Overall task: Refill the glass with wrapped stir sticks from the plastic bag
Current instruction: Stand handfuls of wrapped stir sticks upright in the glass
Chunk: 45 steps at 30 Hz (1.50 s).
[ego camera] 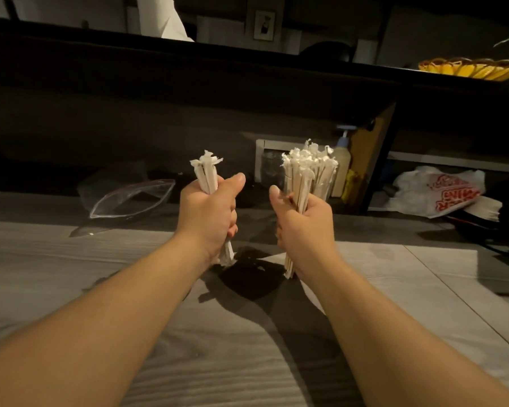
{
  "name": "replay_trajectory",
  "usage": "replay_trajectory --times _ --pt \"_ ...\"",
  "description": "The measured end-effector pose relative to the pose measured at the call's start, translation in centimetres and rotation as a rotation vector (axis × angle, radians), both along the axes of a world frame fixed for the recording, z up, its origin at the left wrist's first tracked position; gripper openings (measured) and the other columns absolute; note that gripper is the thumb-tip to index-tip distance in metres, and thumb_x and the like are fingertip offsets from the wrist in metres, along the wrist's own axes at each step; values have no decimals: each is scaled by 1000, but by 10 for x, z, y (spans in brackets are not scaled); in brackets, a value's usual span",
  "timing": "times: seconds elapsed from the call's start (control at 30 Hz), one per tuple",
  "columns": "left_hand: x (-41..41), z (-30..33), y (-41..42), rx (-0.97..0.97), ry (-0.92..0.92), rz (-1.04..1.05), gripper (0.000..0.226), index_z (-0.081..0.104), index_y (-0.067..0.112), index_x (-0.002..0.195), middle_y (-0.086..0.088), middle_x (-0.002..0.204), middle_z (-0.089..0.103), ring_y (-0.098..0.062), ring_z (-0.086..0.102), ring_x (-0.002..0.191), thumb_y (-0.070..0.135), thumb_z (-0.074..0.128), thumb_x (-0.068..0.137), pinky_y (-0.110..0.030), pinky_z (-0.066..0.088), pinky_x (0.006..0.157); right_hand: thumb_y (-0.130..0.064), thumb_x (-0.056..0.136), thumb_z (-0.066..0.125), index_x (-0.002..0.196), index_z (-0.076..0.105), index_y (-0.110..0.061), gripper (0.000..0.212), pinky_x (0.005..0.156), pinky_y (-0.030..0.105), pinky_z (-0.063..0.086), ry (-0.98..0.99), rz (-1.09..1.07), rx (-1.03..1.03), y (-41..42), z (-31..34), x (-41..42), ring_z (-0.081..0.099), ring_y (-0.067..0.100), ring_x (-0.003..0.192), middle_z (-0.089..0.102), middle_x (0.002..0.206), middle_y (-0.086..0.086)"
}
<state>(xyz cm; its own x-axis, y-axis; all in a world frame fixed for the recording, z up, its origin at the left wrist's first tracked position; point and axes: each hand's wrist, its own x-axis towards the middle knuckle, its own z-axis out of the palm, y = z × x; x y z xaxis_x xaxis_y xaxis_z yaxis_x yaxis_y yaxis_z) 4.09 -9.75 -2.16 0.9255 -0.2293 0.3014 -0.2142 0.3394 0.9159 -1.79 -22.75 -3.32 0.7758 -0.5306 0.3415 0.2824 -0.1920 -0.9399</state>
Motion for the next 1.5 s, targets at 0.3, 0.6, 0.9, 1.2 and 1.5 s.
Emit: replay_trajectory --times 0.3,0.6,0.9,1.2,1.5 --pt "-9 56 -58 -114 -76 -21 51 44 27 53 8 46 38 -9 35 40 50 51 98 -24 35 38 -29 96 66 62 54 -18 38 46 28 46 -233 -94 -108 -31 54 4 49 13 47 50 51 -5" --pt "13 86 -108 -313 -202 -41 55 44 17 64 7 48 42 -10 44 43 55 35 103 -29 49 50 -18 103 50 69 47 -15 35 43 26 33 -573 -39 180 -58 106 25 38 11 43 43 49 -4" --pt "32 63 -121 -39 -538 195 54 51 17 59 1 52 54 -12 54 50 38 38 107 -12 45 53 -31 107 43 75 49 -15 37 47 31 38 -583 -192 76 -69 86 41 43 15 46 45 54 -1" --pt "42 47 -121 298 -394 -30 46 58 7 89 13 56 54 -1 51 52 48 43 103 -21 42 57 -46 104 42 67 49 -22 45 55 36 43 -429 -246 -198 -76 73 53 47 13 52 47 56 -6" --pt "49 40 -116 359 -505 -54 24 59 16 100 -11 100 65 -17 65 86 30 41 107 -33 56 79 -53 102 43 83 61 -17 44 49 23 48 -151 -169 -253 -89 49 66 55 5 49 57 59 -4"
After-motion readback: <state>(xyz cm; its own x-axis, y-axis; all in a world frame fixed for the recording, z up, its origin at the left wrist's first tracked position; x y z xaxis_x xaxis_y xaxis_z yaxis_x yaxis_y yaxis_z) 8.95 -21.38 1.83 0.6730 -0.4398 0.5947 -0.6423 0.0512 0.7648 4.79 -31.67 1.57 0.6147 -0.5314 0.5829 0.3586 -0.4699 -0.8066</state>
